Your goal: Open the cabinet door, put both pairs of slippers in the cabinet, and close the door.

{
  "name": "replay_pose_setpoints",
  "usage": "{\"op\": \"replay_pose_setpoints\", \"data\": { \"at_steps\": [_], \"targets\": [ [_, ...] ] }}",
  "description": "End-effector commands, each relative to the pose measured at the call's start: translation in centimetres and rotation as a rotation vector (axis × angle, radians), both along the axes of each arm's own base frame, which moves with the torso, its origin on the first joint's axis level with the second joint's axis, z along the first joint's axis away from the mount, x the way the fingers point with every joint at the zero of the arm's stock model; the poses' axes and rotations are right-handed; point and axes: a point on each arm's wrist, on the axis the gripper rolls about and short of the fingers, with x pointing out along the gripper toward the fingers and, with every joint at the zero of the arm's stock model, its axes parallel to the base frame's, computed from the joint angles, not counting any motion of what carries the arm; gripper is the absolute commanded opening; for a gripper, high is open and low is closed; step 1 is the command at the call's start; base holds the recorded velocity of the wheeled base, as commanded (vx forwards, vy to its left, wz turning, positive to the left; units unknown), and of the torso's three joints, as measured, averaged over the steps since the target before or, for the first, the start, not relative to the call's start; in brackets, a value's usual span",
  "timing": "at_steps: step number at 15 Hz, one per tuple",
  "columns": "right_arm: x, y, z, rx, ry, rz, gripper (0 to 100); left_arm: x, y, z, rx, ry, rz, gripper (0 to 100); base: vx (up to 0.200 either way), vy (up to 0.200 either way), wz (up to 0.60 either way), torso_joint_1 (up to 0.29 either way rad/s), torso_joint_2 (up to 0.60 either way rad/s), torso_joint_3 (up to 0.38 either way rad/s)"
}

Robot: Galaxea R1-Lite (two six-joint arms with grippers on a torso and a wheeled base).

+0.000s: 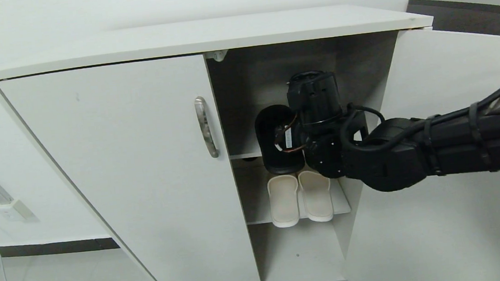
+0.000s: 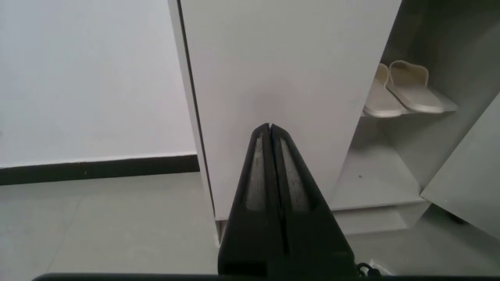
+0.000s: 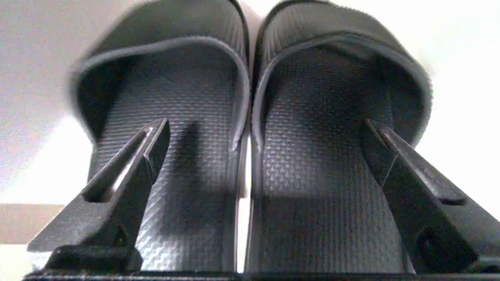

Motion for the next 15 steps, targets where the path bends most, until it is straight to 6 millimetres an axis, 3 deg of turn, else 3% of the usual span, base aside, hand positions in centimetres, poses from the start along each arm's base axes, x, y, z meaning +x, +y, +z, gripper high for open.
{"op": "replay_pose_setpoints", "data": {
  "at_steps": [1, 5, 8, 9, 15],
  "targets": [
    [-2.7, -1.0, 1.2, 0.026, -0.043, 0.041, 100, 0.0, 0.0, 0.0, 0.000, 0.002, 0.000, 0, 0.000, 0.000, 0.00, 0.000, 0.00, 0.000],
    [-6.6, -2.9, -0.2, 0.031, -0.039, 0.165, 100, 0.0, 0.0, 0.0, 0.000, 0.002, 0.000, 0, 0.000, 0.000, 0.00, 0.000, 0.00, 0.000],
    [-7.9, -4.2, -1.9, 0.043, -0.051, 0.192, 100, 0.0, 0.0, 0.0, 0.001, 0.002, 0.000, 0, 0.000, 0.000, 0.00, 0.000, 0.00, 0.000],
    [-7.9, -4.2, -2.1, 0.042, -0.060, 0.193, 0, 0.0, 0.0, 0.0, 0.001, 0.002, 0.000, 0, 0.000, 0.000, 0.00, 0.000, 0.00, 0.000],
    [-7.8, -4.1, -2.3, 0.038, -0.065, 0.198, 0, 0.0, 0.0, 0.0, 0.001, 0.000, 0.000, 0, 0.000, 0.000, 0.00, 0.000, 0.00, 0.000]
  ]
}}
